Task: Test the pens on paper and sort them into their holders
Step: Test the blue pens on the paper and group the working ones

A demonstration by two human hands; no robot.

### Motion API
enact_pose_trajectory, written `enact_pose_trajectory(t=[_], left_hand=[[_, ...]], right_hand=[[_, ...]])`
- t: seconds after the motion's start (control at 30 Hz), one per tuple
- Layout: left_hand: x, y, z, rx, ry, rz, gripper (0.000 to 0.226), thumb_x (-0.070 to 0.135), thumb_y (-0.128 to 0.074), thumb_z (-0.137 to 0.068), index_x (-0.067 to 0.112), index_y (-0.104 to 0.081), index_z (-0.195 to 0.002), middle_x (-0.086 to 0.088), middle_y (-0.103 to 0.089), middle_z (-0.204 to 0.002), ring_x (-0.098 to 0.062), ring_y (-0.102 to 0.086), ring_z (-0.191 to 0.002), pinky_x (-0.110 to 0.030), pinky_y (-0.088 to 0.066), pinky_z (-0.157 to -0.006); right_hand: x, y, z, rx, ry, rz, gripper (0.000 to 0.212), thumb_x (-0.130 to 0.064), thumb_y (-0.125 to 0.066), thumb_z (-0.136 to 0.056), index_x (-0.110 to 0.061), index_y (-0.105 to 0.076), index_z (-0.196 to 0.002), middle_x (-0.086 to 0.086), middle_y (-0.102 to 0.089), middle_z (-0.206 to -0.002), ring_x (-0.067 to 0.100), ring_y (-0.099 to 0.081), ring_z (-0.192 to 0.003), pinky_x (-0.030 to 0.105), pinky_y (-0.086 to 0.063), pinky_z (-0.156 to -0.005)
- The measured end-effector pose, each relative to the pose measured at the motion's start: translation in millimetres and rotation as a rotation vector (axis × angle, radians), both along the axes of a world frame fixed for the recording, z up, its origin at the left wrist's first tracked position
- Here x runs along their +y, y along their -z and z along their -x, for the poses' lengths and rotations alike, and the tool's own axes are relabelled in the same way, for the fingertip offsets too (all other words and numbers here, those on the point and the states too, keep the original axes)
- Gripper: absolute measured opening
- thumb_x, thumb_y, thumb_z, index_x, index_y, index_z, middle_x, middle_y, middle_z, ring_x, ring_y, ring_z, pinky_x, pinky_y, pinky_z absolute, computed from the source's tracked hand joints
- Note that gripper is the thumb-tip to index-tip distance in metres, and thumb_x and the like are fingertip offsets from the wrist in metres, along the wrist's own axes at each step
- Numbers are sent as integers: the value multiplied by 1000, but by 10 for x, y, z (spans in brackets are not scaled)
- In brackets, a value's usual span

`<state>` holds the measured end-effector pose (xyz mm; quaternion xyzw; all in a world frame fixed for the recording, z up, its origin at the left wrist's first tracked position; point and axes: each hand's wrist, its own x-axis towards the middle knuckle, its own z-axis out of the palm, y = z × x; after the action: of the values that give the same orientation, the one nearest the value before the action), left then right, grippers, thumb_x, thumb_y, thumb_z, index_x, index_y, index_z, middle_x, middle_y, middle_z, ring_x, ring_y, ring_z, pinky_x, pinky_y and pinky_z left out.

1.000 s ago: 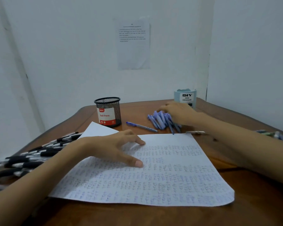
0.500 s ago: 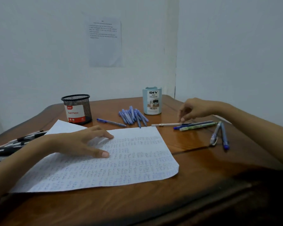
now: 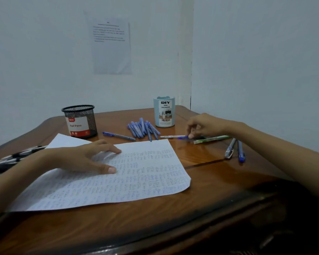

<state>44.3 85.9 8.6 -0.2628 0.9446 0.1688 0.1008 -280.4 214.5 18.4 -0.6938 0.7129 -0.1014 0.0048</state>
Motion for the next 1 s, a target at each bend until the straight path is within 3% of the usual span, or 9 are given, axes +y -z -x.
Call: enact_pose_trajectory(t=[0.13, 0.23, 0.33, 0.43, 0.57, 0.63, 0.77, 0.9, 1.0], left_hand=[[-10, 7, 2, -3, -11, -4, 102, 100, -38, -31, 55, -29, -122, 27, -19, -132, 0, -21, -124, -24, -23, -103], [-29, 10, 7, -4, -14, -2, 100, 100, -39, -32, 56, -29, -122, 28, -19, -131, -1, -21, -124, -26, -23, -104], [-29, 8, 6, -16, -24, 5, 98, 100, -39, -33, 57, -29, -121, 28, -18, -130, -1, -20, -124, -32, -23, -108], [-15, 2, 8, -25, -32, 9, 93, 98, -42, -38, 58, -29, -121, 25, -19, -136, -3, -21, -127, -36, -23, -110], [2, -11, 4, -36, -35, 8, 94, 97, -42, -37, 60, -25, -122, 23, -17, -140, -5, -21, -127, -38, -23, -110], [-4, -13, 1, -28, -38, 8, 97, 99, -40, -33, 60, -25, -121, 24, -18, -140, -4, -22, -125, -37, -24, -109], [-31, 5, 9, -20, -37, 8, 95, 98, -41, -38, 60, -24, -124, 23, -16, -144, -4, -21, -126, -37, -24, -108], [17, -12, 40, -7, -51, 1, 75, 70, -47, -67, 47, -25, -135, 17, -18, -146, -10, -22, -134, -36, -24, -109], [43, -24, 48, -8, -55, 10, 74, 62, -47, -70, 42, -25, -139, 16, -18, -146, -11, -22, -135, -35, -25, -109]], right_hand=[[-18, -3, -96, -260, -102, 381, 9, -4, -48, -95, -12, -49, -98, -3, -62, -81, 8, -60, -76, 19, -49, -74], [-88, -119, -321, -562, -174, 542, 22, -1, -38, -98, -20, -48, -97, -1, -54, -74, 12, -51, -65, 20, -46, -64], [-186, -263, -616, -958, -130, 552, 25, -18, -38, -101, -19, -53, -81, -2, -43, -62, 7, -37, -53, 17, -34, -51], [-255, -335, -882, -1168, -19, 494, 52, -51, -40, -94, -18, -36, -54, -9, -32, -43, 6, -25, -40, 18, -24, -41], [-327, -349, -1105, -1358, -76, 512, 55, -36, -41, -91, -20, -24, -41, -8, -21, -36, 8, -13, -35, 16, -14, -34], [-353, -346, -1190, -1363, -119, 501, 52, -28, -38, -90, -18, -24, -42, -7, -21, -36, 8, -12, -34, 14, -12, -34], [-368, -364, -1257, -1099, -160, 526, 47, -36, -49, -93, -12, -42, -53, -8, -37, -41, 4, -23, -33, 15, -20, -34], [-355, -478, -1152, -1224, -250, 553, 37, -30, -63, -86, -17, -47, -55, 0, -31, -56, 5, -27, -38, 14, -21, -33], [-443, -427, -1021, -1189, -156, 479, 50, -41, -38, -98, -10, -53, -61, -4, -36, -42, 9, -37, -38, 15, -34, -38]])
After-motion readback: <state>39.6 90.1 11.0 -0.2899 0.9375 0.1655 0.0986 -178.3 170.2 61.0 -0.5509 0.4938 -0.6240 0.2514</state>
